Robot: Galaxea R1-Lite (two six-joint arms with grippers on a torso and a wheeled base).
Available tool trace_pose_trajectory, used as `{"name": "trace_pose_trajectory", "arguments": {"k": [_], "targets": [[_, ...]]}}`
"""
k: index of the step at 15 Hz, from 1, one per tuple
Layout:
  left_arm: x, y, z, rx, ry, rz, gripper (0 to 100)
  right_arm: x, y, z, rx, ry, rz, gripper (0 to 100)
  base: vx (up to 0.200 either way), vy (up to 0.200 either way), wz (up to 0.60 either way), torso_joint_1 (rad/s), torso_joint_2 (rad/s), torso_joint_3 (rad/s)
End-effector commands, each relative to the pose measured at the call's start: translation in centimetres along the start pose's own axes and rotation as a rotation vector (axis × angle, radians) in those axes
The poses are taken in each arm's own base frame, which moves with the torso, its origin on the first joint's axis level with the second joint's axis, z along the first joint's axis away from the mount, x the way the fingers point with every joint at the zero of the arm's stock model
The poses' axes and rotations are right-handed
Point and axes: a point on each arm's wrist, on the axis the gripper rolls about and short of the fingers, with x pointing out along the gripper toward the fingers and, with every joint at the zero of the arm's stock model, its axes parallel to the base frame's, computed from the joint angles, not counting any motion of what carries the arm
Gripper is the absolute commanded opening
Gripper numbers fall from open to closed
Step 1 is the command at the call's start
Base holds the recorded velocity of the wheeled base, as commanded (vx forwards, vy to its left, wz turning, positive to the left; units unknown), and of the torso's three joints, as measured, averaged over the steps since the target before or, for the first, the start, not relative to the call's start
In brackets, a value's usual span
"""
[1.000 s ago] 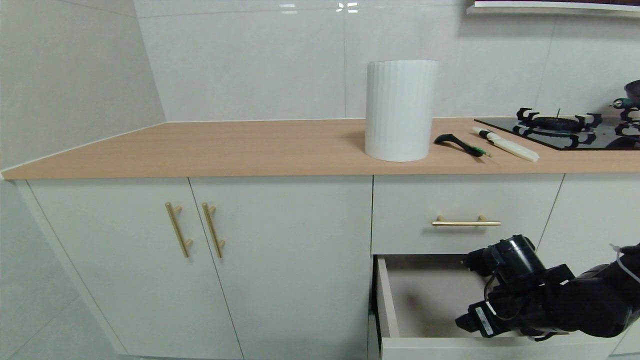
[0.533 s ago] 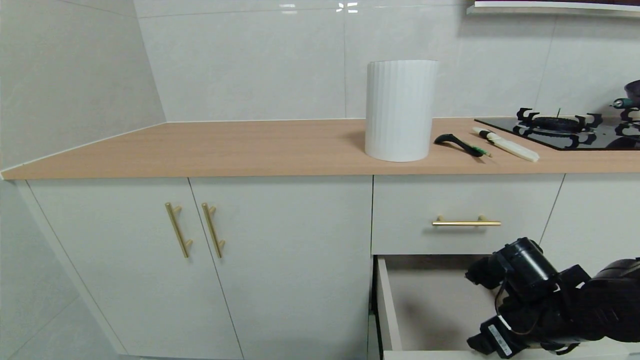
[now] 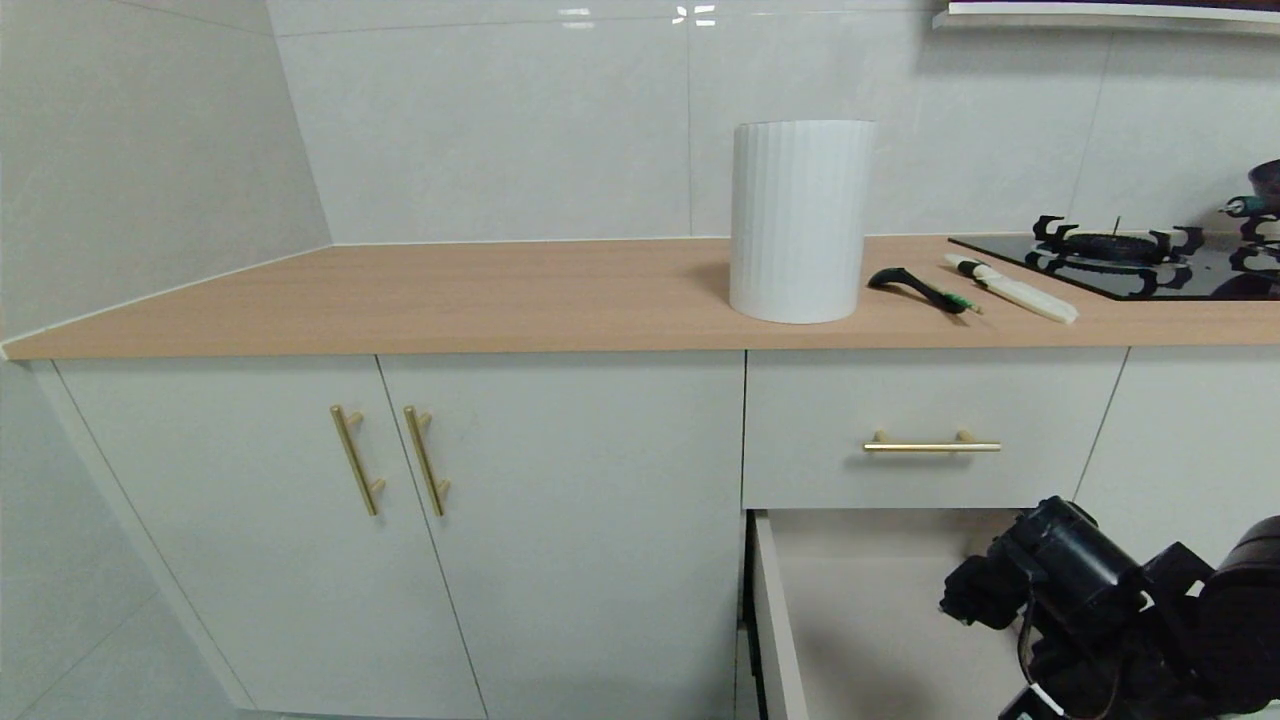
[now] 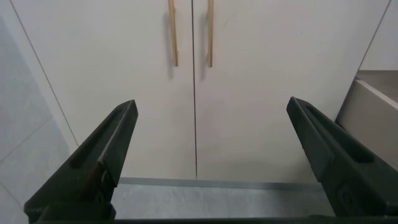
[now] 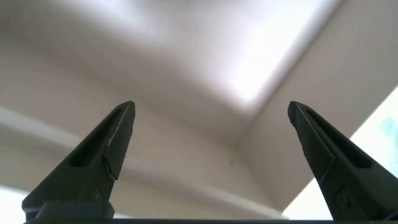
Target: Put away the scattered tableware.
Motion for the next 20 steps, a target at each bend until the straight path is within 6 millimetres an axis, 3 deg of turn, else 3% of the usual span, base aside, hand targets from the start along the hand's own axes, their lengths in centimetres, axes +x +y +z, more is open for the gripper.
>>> {"name": "trace_pose_trajectory", "arguments": {"k": [1,5,11,20], "targets": [[0.0,0.0,0.0,-0.001,-0.001,0.001,100,-1.4,-0.3,1.5,0.098,-0.092,0.007,100,0.0,0.0,0.0,0.0,0.0,0.0],[0.0,0.0,0.0,-0.001,0.001,0.001,100,-3.4,-1.0,3.4,0.274,-0.221,0.02,100,0.0,0.0,0.0,0.0,0.0,0.0],[0.0,0.0,0.0,-0.001,-0.001,0.001,100,-3.8,-1.4,3.8,0.311,-0.309,0.013,100,0.0,0.0,0.0,0.004,-0.01,-0.006],[0.0,0.0,0.0,-0.001,-0.001,0.001,100,-3.8,-1.5,3.8,0.315,-0.307,0.011,100,0.0,0.0,0.0,0.13,-0.41,-0.271]]}}
